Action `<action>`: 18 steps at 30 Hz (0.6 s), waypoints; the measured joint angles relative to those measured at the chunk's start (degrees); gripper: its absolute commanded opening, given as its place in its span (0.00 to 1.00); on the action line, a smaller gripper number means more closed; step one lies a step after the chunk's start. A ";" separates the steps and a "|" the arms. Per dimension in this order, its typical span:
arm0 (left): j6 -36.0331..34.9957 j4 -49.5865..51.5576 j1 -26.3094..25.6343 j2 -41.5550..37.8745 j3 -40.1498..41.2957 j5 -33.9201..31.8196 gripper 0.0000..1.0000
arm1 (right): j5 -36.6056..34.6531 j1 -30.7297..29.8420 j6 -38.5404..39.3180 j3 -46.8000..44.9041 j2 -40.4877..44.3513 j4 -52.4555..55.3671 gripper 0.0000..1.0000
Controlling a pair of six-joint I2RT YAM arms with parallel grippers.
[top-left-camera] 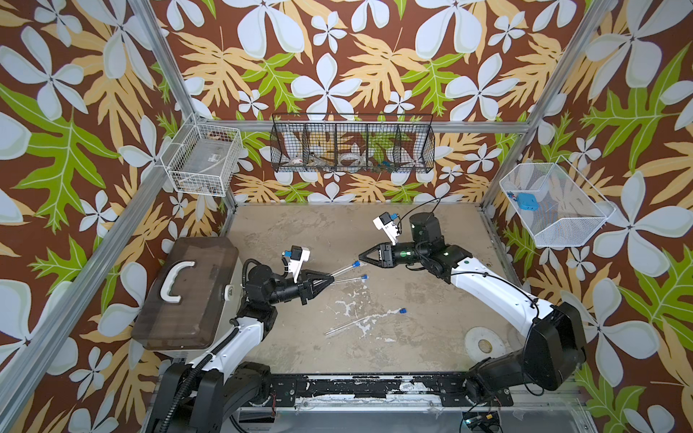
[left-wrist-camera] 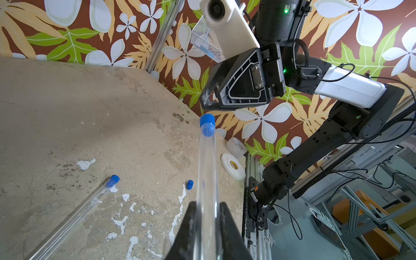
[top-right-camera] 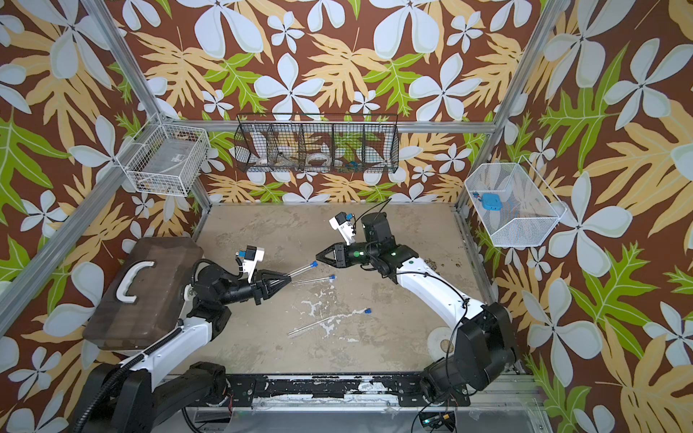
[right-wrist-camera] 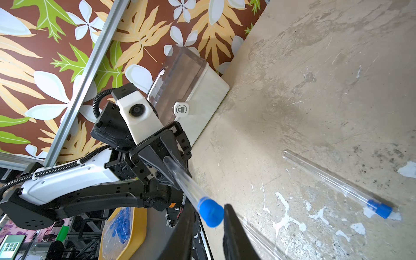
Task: Insert stoppers into test tubes
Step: Insert the stopper into the test tube.
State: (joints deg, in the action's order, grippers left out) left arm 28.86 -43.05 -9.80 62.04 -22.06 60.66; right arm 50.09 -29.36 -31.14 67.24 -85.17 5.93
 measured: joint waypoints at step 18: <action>0.79 -0.87 0.00 0.00 0.33 1.31 0.00 | 3.85 -1.36 2.12 0.50 -1.33 3.17 0.19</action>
State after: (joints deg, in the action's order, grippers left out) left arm 29.65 -43.92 -9.80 62.04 -21.74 61.98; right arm 53.93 -30.72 -29.02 67.75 -86.50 9.10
